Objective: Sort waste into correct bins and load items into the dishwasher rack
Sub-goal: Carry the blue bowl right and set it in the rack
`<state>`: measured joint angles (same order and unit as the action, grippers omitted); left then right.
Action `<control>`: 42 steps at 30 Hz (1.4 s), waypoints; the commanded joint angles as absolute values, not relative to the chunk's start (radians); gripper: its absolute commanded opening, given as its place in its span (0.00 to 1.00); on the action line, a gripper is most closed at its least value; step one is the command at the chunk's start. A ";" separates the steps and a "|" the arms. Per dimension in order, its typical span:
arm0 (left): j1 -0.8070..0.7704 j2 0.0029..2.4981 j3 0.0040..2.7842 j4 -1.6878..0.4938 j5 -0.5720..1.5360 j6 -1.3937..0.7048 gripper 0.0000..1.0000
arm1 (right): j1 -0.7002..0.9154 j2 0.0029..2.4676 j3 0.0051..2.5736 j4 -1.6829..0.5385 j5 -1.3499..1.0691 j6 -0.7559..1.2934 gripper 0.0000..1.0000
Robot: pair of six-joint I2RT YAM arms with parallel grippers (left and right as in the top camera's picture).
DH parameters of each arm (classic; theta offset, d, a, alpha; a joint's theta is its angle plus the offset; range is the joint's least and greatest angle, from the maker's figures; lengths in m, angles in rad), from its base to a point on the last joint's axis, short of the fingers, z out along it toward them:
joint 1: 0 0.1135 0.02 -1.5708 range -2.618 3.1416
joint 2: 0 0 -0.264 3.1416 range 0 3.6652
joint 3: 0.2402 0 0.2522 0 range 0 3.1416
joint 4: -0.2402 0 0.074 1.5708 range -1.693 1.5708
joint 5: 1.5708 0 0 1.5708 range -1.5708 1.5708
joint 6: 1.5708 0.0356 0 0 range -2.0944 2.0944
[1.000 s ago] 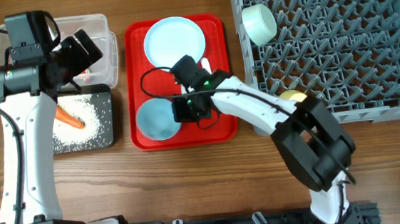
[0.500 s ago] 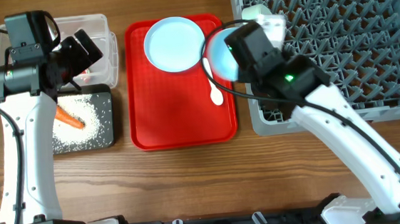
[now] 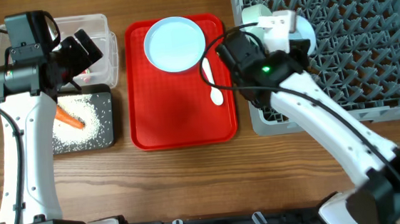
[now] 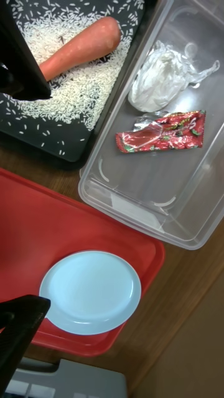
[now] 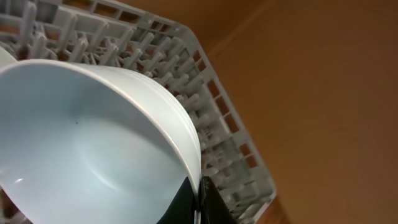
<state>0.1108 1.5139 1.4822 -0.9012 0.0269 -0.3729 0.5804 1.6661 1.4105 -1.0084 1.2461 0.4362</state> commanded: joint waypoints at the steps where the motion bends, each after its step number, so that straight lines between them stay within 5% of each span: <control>1: 0.116 1.521 1.487 -0.902 0.017 -0.375 1.00 | 0.575 1.760 1.401 -0.994 1.325 0.290 0.04; 15: 0.116 1.521 1.487 -0.902 0.017 -0.375 1.00 | 0.518 1.908 1.401 -0.982 1.391 0.284 0.04; 33: 0.116 1.521 1.487 -0.902 0.017 -0.375 1.00 | 0.605 1.908 1.401 -0.960 1.101 0.183 0.04; 39: 0.116 1.521 1.487 -0.902 0.017 -0.375 1.00 | 0.646 1.908 1.401 -0.962 0.931 0.020 0.20; 42: 0.116 1.521 1.487 -0.902 0.017 -0.375 1.00 | 0.664 1.907 1.401 -0.960 0.931 0.019 0.54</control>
